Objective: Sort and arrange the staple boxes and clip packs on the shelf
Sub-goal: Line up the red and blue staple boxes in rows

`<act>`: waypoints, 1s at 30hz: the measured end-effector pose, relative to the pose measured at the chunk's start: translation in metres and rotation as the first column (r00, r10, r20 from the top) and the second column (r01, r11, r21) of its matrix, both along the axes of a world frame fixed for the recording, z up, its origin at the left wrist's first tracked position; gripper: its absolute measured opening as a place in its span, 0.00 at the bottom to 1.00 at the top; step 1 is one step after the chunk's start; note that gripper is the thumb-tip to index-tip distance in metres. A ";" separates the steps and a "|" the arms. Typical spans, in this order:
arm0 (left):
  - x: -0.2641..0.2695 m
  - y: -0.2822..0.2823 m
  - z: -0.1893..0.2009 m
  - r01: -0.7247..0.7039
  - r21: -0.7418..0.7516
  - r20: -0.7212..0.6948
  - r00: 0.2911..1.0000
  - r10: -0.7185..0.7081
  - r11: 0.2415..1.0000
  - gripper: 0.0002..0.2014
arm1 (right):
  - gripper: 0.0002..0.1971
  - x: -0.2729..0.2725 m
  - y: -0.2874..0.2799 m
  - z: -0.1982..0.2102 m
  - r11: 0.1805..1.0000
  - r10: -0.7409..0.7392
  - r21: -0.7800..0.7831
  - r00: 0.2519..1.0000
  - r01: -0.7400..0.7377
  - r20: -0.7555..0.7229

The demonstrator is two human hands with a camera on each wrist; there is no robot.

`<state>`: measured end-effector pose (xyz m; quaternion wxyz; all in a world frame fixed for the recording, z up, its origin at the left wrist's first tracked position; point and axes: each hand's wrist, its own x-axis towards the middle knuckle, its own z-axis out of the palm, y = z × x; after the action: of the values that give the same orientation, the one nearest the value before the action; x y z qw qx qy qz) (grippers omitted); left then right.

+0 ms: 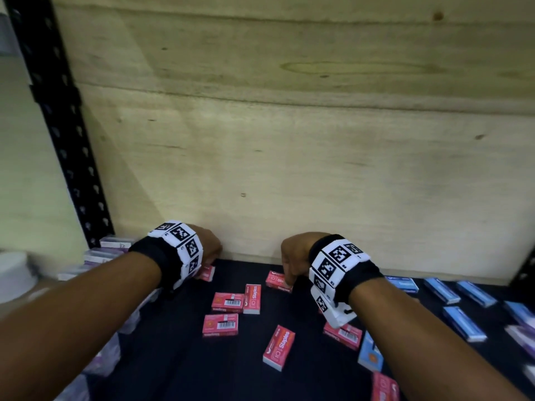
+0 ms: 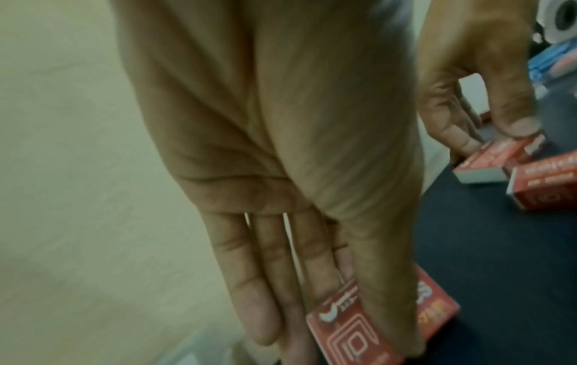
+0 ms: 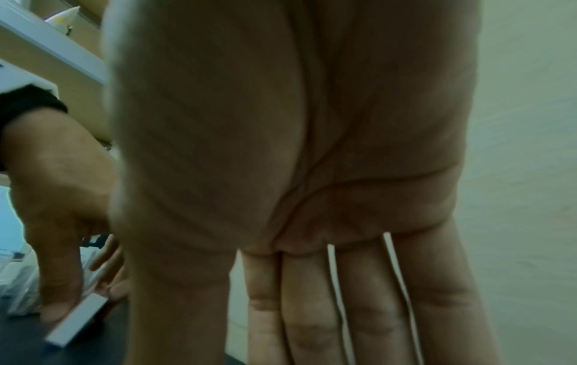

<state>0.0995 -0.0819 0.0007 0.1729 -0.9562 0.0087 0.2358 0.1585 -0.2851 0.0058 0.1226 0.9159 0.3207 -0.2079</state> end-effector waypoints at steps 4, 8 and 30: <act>0.000 -0.013 0.002 0.019 -0.117 0.157 0.988 -0.001 0.993 0.16 | 0.20 0.005 0.003 -0.002 1.000 -0.004 -0.015 1.000 0.004 -0.019; 0.007 -0.022 -0.004 0.061 -0.244 0.259 0.966 0.005 0.968 0.16 | 0.18 0.012 0.008 -0.012 1.000 -0.008 0.024 0.998 0.007 0.063; -0.004 -0.010 -0.021 -0.041 -0.298 0.355 0.923 0.151 0.954 0.13 | 0.19 -0.001 0.013 -0.020 0.996 0.034 0.072 0.979 -0.050 0.202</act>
<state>0.0960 -0.0920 -0.0205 0.0199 -0.9976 -0.0380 0.0541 0.1571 -0.2717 -0.0146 0.1235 0.9293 0.3337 -0.0993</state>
